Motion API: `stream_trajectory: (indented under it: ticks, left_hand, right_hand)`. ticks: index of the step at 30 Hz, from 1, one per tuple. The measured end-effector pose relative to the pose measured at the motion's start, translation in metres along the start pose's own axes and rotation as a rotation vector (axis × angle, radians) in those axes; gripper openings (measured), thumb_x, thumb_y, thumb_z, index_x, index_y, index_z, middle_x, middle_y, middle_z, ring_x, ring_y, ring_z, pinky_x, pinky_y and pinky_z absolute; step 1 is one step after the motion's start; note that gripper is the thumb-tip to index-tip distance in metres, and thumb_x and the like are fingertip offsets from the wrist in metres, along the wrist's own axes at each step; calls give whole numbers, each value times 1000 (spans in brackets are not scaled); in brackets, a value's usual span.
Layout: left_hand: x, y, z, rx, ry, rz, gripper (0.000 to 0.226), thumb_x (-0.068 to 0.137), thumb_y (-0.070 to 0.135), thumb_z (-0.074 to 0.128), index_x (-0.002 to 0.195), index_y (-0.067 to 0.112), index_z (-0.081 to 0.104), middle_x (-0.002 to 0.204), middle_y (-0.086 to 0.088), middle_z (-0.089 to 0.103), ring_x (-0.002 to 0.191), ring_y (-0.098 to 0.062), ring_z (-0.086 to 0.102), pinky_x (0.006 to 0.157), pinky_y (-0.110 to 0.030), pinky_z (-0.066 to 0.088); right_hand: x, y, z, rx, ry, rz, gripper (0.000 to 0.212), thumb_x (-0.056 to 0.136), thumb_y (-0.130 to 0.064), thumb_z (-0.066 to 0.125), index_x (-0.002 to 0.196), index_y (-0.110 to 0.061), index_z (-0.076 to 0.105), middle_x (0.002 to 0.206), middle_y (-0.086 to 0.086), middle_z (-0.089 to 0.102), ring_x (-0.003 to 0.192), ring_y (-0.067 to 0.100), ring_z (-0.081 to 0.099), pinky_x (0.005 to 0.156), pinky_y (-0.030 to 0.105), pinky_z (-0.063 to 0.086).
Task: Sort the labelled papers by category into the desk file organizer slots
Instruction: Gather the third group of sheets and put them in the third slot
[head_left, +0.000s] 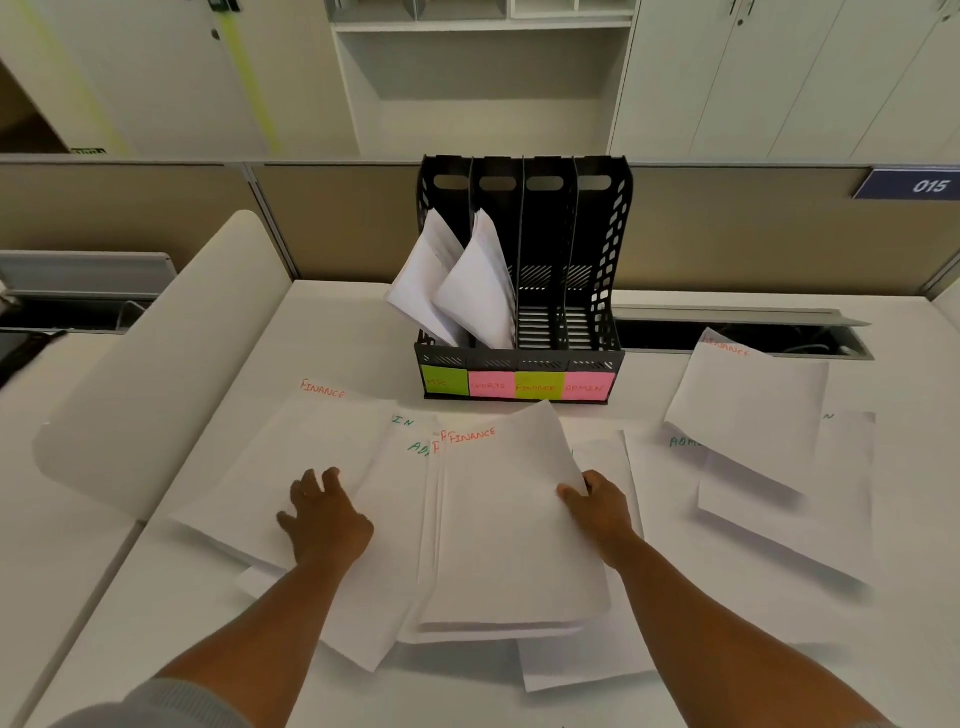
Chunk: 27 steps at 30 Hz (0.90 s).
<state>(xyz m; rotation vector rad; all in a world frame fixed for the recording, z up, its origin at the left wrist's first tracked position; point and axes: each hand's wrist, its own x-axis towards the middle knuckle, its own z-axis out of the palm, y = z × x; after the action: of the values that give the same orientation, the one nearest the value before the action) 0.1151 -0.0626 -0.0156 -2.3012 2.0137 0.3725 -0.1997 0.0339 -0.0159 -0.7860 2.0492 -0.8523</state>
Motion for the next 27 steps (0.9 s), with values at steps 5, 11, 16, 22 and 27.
stream_trajectory:
  ticks: [5,11,16,22,27]
  left_hand:
    - [-2,-10,6,-40,-93,10,76,84,15,59,148,17,18,143,-11,33,128,-29,40,98,-43,46]
    - [-6,-15,13,199,-60,118,75,86,18,59,149,21,19,146,-6,31,129,-23,41,100,-38,44]
    - [-2,-19,14,277,-131,88,86,83,24,56,152,23,6,161,-8,5,150,-32,-3,112,-67,17]
    - [4,-29,12,207,-270,80,96,83,26,55,153,35,-10,162,-1,-9,150,-31,-5,108,-70,22]
    - [5,-27,8,354,-279,144,100,88,16,57,152,31,-18,162,-9,-11,148,-38,5,106,-57,39]
  right_hand:
    - [0,3,4,18,13,30,22,90,-33,58,95,-11,57,94,7,63,82,24,61,69,32,49]
    - [-1,6,10,-23,-27,59,21,89,-33,57,93,-12,58,93,4,62,81,21,60,66,30,47]
    - [0,9,10,-40,-45,58,20,89,-33,57,93,-13,57,93,3,63,82,21,60,67,29,46]
    - [2,9,12,-55,-55,44,20,88,-34,59,90,-15,57,90,1,62,77,16,59,60,26,45]
    - [1,7,15,-42,-68,26,18,87,-35,60,89,-17,56,89,-2,63,77,14,60,56,23,44]
